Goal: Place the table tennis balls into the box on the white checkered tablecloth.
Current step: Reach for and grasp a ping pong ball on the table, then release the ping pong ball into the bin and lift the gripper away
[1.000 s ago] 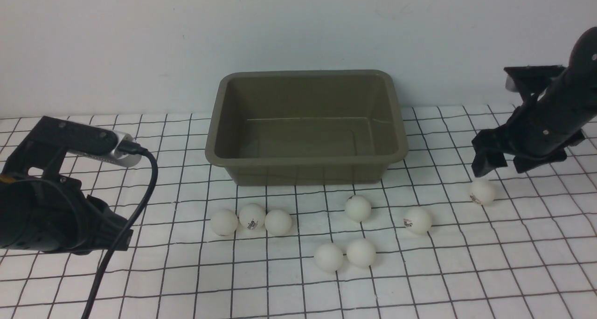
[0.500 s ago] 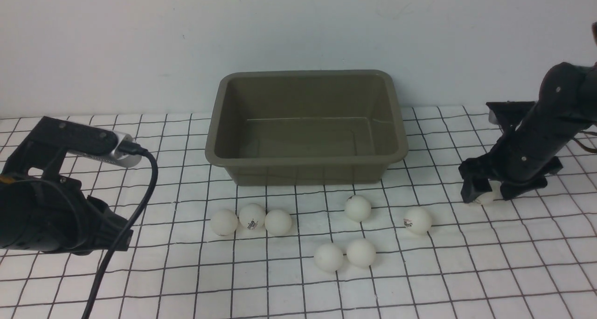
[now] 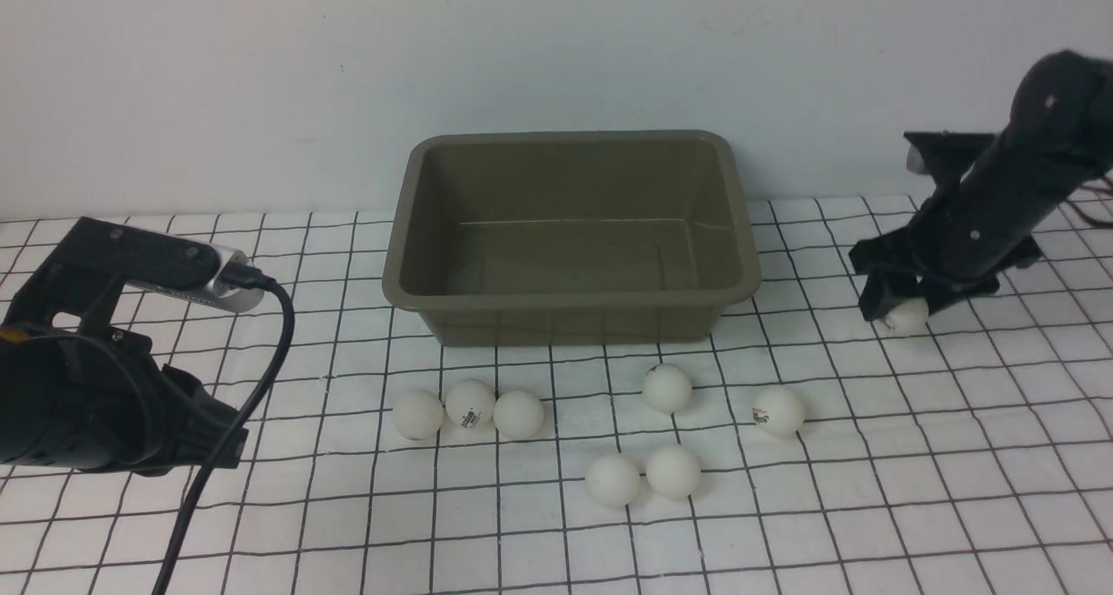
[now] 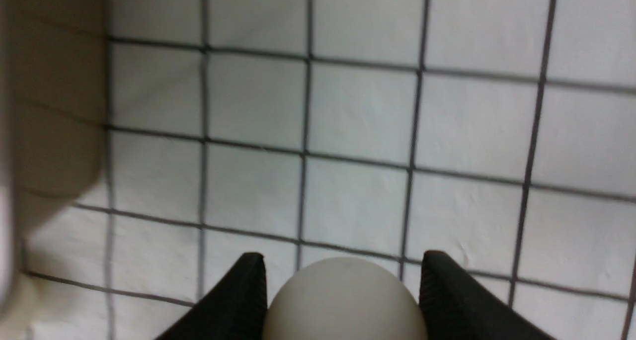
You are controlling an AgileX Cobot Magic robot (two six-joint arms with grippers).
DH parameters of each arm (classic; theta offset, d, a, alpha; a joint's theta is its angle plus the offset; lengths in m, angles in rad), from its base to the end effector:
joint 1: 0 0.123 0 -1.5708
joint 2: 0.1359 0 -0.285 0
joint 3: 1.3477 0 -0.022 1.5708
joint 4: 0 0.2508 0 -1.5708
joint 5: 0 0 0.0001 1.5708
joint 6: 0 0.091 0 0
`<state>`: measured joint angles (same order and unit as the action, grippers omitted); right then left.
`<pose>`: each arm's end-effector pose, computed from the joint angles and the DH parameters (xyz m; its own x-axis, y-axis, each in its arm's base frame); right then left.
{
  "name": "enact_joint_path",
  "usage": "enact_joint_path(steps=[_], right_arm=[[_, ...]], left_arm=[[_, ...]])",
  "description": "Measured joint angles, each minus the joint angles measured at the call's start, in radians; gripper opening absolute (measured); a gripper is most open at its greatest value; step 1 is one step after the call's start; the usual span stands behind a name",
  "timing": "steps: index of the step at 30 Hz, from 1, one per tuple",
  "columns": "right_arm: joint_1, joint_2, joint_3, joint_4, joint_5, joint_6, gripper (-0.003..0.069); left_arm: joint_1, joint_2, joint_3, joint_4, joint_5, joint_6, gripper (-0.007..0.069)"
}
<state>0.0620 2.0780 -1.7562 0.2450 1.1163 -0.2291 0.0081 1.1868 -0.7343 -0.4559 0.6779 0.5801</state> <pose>0.4382 0.0471 0.2277 -0.9512 -0.1759 -0.2536 -0.2257 0.9568 0.1831 0.2201 -0.0234 0.2570 -0.7867 0.1989 -0.5843 0.3188 0.9416 -0.1087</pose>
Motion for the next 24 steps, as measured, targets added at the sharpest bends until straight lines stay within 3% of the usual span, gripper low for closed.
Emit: enact_joint_path(steps=[7,14,24], right_arm=[[0.125,-0.004,-0.16,0.028,0.012,-0.008,0.0358],[0.302,0.01,-0.203,0.001,-0.141,-0.021,0.0358],[0.356,0.151,-0.204,-0.013,-0.177,-0.026,0.0372]], left_arm=[[0.0,0.0,0.0,0.0,0.001,0.0,0.0037],[0.0,0.0,0.0,0.0,0.015,0.0,0.0037],[0.0,0.0,0.0,0.001,0.057,0.0,0.0037]])
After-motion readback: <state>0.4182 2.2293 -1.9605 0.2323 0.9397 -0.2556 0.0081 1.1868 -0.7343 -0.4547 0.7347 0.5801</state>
